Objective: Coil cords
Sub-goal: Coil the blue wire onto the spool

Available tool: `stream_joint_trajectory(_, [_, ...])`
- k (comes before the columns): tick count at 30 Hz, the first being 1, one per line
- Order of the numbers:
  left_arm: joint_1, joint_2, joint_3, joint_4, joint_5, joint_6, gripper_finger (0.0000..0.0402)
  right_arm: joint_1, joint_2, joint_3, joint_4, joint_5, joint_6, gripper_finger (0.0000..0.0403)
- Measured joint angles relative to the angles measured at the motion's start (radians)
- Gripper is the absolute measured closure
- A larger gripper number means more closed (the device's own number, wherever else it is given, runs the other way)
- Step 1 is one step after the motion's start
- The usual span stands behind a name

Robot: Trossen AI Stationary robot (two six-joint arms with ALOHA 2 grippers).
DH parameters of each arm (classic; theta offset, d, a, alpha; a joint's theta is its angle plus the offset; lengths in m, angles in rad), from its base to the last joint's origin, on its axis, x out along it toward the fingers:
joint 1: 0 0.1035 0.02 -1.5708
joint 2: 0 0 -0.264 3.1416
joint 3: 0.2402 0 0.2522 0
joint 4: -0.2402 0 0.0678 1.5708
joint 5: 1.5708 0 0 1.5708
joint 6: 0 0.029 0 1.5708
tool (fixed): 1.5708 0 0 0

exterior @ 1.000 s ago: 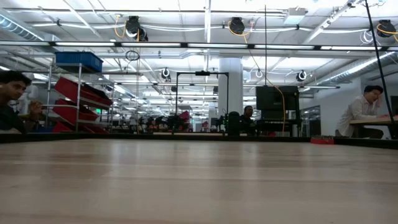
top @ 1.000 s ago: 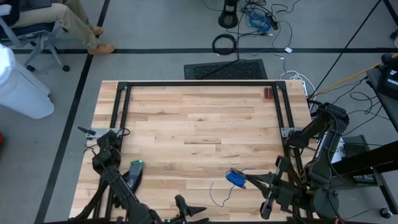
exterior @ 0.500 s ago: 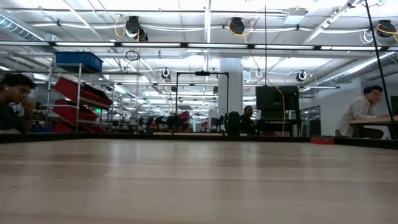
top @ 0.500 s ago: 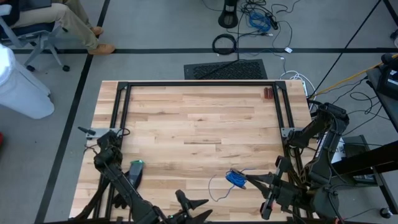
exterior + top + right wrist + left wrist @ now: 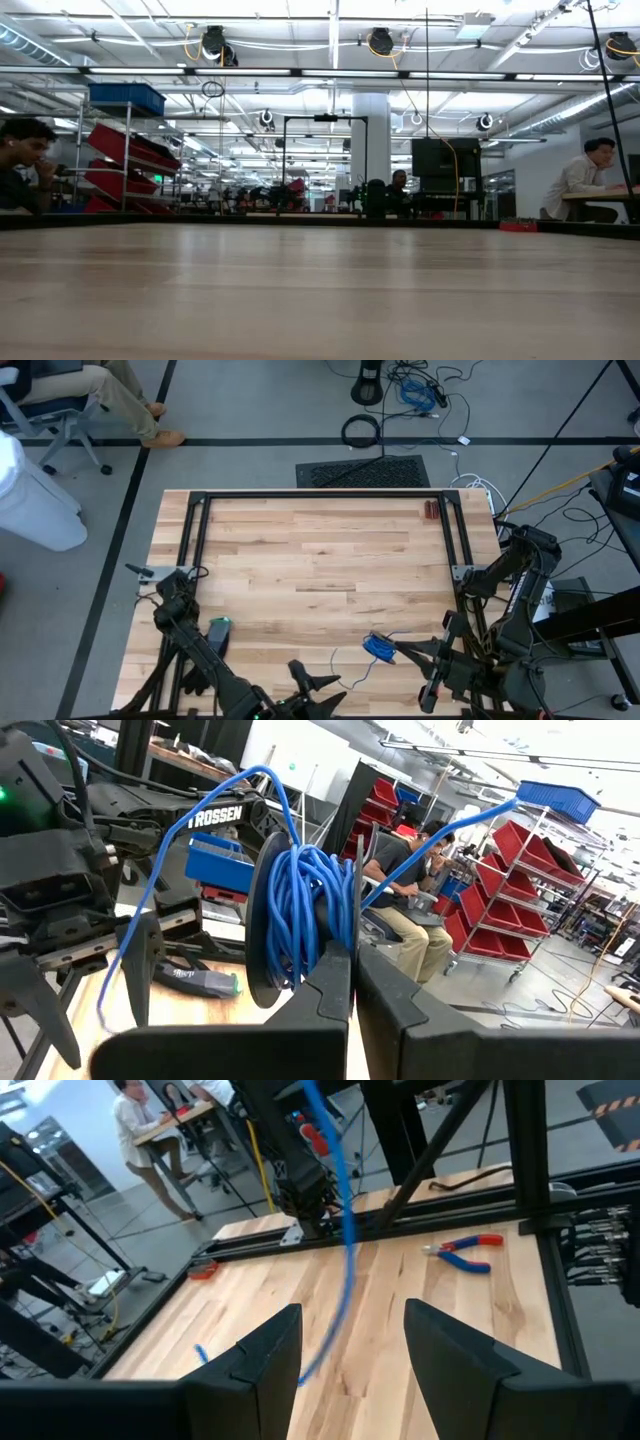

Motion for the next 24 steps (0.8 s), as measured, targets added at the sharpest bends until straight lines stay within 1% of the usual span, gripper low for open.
stream_joint_trajectory(3, [0.011,0.000,0.000,0.000,0.043,-0.001,0.0217,0.000,0.000,0.000,0.000,0.000,0.000,0.0403])
stream_joint_trajectory(6, [0.018,0.000,0.000,0.000,0.051,-0.001,0.0220,0.000,0.000,0.000,0.000,0.000,0.000,0.0403])
stream_joint_trajectory(16, [0.018,0.000,0.000,-0.001,0.051,-0.001,0.0273,0.000,0.000,0.000,0.000,0.000,0.000,0.0403])
stream_joint_trajectory(24, [0.018,0.000,0.000,-0.001,0.051,-0.001,0.0297,0.000,0.000,0.000,0.000,0.000,0.000,0.0403])
